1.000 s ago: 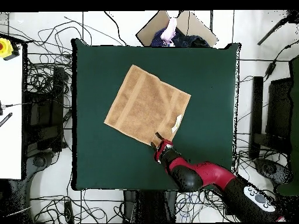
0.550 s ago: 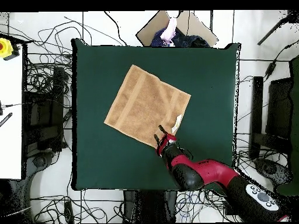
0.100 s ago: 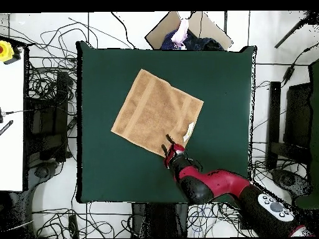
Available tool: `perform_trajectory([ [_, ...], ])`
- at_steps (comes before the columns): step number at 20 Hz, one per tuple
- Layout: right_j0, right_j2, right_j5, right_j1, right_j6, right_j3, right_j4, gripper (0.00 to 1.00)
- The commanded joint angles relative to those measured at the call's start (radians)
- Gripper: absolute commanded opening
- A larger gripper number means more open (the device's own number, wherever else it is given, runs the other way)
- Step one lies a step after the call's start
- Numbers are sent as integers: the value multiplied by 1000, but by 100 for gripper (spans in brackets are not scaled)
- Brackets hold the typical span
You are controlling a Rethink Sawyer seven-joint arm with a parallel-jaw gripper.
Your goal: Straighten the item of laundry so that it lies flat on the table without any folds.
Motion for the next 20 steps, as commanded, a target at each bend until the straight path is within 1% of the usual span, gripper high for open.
perform_trajectory([
  [1, 95, -129, -6, 85, 192, -114, -79, 100],
  [3, 101, -140, -13, 109, 196, -126, -86, 100],
  [7, 77, -121, 21, 142, 199, -130, -108, 100],
  [13, 58, -103, 44, 152, 204, -120, -117, 100],
  [20, 8, -62, 92, 165, 201, -107, -114, 100],
])
